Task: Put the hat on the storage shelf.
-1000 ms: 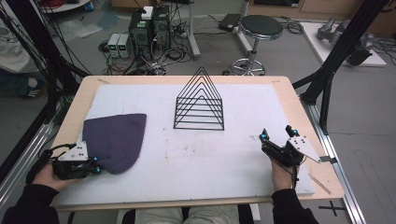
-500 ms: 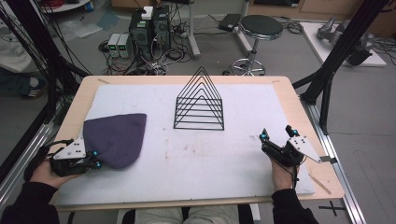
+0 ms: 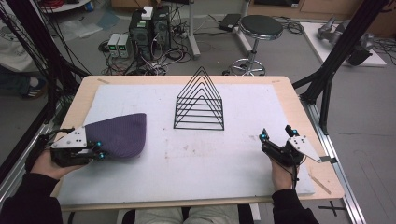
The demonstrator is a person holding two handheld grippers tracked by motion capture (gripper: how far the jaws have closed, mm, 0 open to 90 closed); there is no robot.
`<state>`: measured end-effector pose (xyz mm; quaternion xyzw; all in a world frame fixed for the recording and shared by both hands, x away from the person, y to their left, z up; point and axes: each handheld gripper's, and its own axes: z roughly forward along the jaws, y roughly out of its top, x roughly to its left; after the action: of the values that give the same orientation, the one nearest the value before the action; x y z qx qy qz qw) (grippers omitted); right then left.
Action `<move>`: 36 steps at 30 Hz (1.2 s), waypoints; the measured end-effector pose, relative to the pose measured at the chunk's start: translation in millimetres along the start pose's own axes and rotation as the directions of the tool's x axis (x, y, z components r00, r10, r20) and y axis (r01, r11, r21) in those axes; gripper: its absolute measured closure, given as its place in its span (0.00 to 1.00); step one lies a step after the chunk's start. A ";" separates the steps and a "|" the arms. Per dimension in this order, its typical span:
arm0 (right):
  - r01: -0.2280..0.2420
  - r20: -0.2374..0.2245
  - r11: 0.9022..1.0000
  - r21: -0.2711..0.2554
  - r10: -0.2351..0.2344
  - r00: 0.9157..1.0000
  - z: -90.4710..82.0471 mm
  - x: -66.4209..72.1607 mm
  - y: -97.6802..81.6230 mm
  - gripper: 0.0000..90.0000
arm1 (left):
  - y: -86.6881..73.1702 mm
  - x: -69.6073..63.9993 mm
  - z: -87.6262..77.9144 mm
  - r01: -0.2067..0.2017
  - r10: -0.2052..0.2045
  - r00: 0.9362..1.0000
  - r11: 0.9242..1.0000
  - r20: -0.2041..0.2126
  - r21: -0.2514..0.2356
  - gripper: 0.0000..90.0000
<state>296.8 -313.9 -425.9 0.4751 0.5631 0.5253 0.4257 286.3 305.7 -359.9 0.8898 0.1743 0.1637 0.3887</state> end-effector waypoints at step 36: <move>-0.005 -0.006 1.000 0.000 0.005 1.000 0.0 0.3 -0.1 0.12 | 112.9 9.8 -30.5 -0.032 0.046 0.999 0.922 0.027 -0.385 0.88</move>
<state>296.8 -313.6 -426.0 0.4749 0.5633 0.5277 0.4228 302.6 257.4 -254.2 0.8024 0.1141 0.1866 0.5552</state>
